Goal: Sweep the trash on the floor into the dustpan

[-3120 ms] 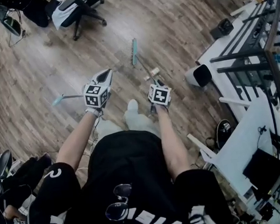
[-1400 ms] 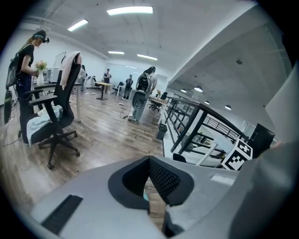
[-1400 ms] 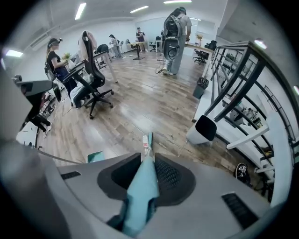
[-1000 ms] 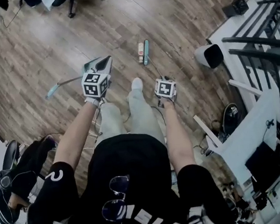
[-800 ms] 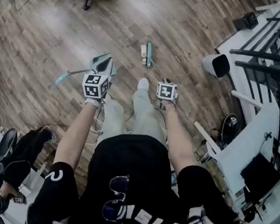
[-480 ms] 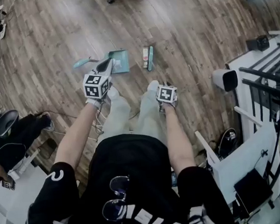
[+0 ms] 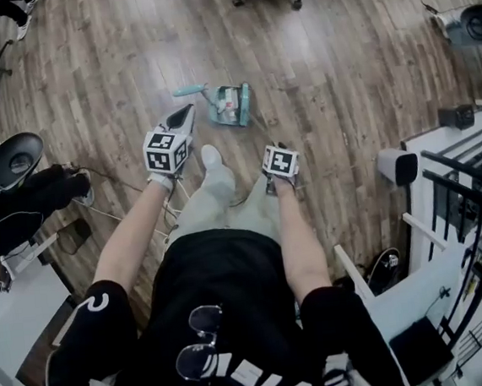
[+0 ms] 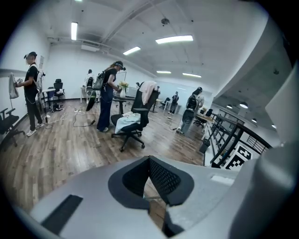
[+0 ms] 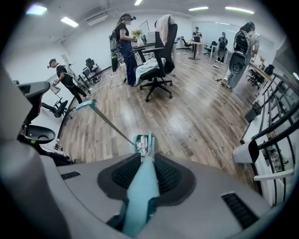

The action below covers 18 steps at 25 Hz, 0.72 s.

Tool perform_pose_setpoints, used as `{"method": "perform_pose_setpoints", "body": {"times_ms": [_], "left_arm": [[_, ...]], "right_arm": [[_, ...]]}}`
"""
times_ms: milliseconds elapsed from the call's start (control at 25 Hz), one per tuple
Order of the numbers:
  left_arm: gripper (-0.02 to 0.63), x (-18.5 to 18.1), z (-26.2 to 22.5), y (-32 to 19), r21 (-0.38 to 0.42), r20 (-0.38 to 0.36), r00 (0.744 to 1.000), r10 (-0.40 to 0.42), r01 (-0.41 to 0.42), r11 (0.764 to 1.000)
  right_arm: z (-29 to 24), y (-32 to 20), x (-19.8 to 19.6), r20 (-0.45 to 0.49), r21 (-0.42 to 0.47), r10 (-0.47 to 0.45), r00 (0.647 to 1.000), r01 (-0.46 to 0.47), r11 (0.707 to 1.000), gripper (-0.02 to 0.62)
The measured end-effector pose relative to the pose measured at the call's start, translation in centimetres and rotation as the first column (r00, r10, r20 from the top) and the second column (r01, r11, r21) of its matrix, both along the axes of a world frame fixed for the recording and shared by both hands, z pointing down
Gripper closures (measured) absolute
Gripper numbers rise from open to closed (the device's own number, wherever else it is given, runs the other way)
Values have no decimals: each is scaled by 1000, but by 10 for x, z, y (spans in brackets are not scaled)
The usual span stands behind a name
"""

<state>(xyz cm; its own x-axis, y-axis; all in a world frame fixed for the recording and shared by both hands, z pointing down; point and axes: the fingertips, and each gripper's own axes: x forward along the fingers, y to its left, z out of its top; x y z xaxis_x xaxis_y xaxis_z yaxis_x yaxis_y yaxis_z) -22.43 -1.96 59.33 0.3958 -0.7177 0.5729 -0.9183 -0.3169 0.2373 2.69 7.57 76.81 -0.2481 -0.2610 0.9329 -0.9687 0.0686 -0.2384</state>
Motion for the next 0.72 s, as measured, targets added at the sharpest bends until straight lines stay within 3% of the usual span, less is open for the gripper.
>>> {"method": "perform_pose_setpoints", "body": {"times_ms": [80,200,440,640,720], "left_arm": [[609,-18,-4,10,3,-2,1000,-18,18,1000],[607,-36,-13,16,16,-16,999,-43,44,999],[607,-57,-39,15,49,-58,994,-97,100,994],[607,-56,-73,7,100,-82,990,-117,125,987],[607,-51,-86,2,125,-92,989,-119,130,984]], "right_arm": [[-6,3,-15,3,10,-22,1000,22,1000,511],[-20,2,-14,-78,6,-47,996,47,999,511],[-62,-18,-29,-45,62,-46,998,49,997,511],[-113,-40,-11,-56,127,-22,998,29,991,511],[-135,-49,7,-99,150,-13,995,28,988,511]]}}
